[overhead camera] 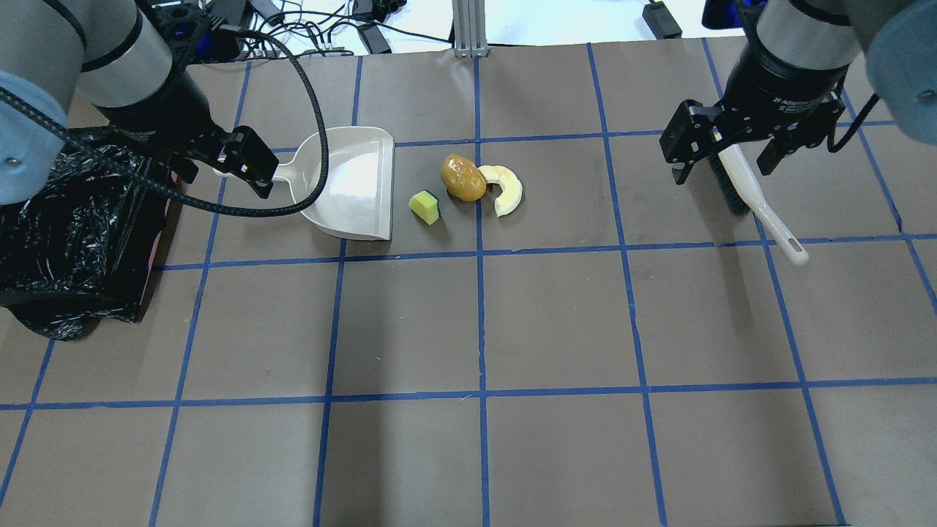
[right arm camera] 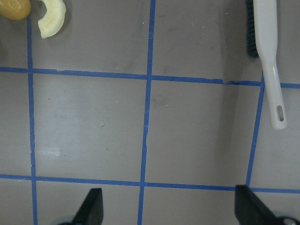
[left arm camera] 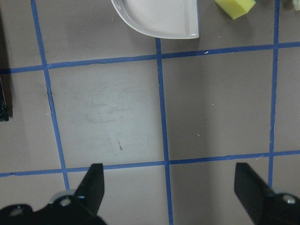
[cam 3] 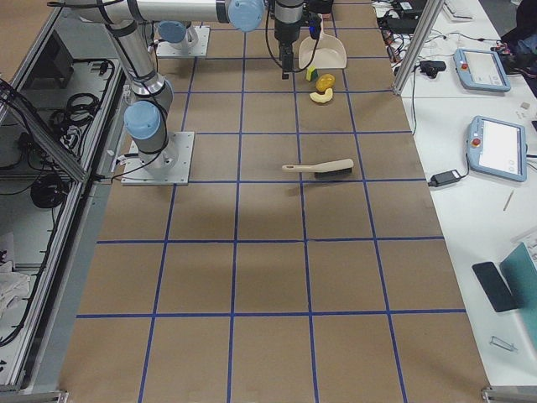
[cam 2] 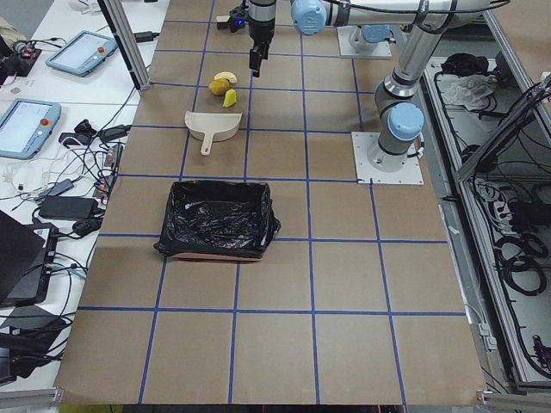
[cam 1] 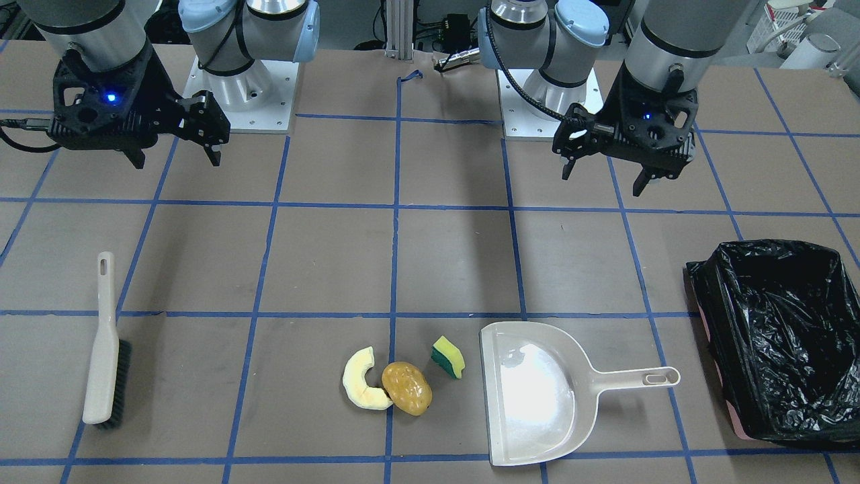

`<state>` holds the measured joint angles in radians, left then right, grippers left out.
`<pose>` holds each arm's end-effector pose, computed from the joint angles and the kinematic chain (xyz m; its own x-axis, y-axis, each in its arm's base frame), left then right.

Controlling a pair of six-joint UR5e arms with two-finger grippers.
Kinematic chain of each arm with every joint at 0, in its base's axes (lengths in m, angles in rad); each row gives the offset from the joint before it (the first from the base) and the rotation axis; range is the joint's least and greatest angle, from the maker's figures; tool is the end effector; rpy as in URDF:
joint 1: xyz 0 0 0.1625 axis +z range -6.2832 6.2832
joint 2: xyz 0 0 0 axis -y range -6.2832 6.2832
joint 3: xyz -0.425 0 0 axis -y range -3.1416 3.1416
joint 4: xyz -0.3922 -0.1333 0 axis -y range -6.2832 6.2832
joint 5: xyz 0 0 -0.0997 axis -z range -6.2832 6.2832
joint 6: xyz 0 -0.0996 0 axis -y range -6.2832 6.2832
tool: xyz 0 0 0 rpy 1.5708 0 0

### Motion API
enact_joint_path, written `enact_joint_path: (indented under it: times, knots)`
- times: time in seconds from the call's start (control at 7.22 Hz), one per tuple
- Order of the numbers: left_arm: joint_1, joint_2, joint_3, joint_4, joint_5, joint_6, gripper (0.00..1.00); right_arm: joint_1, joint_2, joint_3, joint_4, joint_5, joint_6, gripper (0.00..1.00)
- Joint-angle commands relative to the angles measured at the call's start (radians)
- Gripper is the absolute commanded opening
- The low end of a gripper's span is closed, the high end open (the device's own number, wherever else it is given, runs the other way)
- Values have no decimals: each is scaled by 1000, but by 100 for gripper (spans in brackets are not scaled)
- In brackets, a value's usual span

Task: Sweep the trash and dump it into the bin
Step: 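Grasp the white dustpan handle with the left gripper while the right gripper approaches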

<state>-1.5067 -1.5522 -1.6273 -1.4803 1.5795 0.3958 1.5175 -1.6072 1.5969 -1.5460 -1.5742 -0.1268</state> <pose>-0.1009 -0.4963 0.4783 -0.9454 0.3247 -0.0283 0.3257 0.9444 -0.0452 0.1075 -0.4814 0.4902 -0.9973 -0.0735 0.0015 -0.0734 0.9972 0.0148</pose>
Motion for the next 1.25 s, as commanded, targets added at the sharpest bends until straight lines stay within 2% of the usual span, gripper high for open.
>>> enact_joint_path:
  times: [0.0, 0.14, 0.28, 0.42, 0.55, 0.69, 0.83, 1.11]
  knots:
    - [51, -72, 3, 84, 2, 218, 100, -16, 3, 0, -12, 3, -101, 100]
    - [69, -118, 4, 87, 4, 332, 100, -66, 4, 2, -13, 3, -249, 100]
    - [85, -162, 9, 124, 4, 418, 100, -144, 26, 2, -11, 10, -326, 100]
    - [100, -202, 20, 168, 4, 581, 100, -202, 53, 2, -9, -6, -348, 100]
    - [118, -245, 32, 219, 5, 792, 100, -253, 79, 2, -49, -3, -358, 100]
    - [152, -281, 33, 244, 4, 883, 100, -284, 123, 3, -131, -12, -413, 100]
    - [184, -314, 37, 303, -12, 915, 100, -321, 168, 3, -150, -12, -459, 100]
    - [184, -402, 78, 373, -33, 1177, 100, -373, 252, 26, -263, -16, -500, 100]
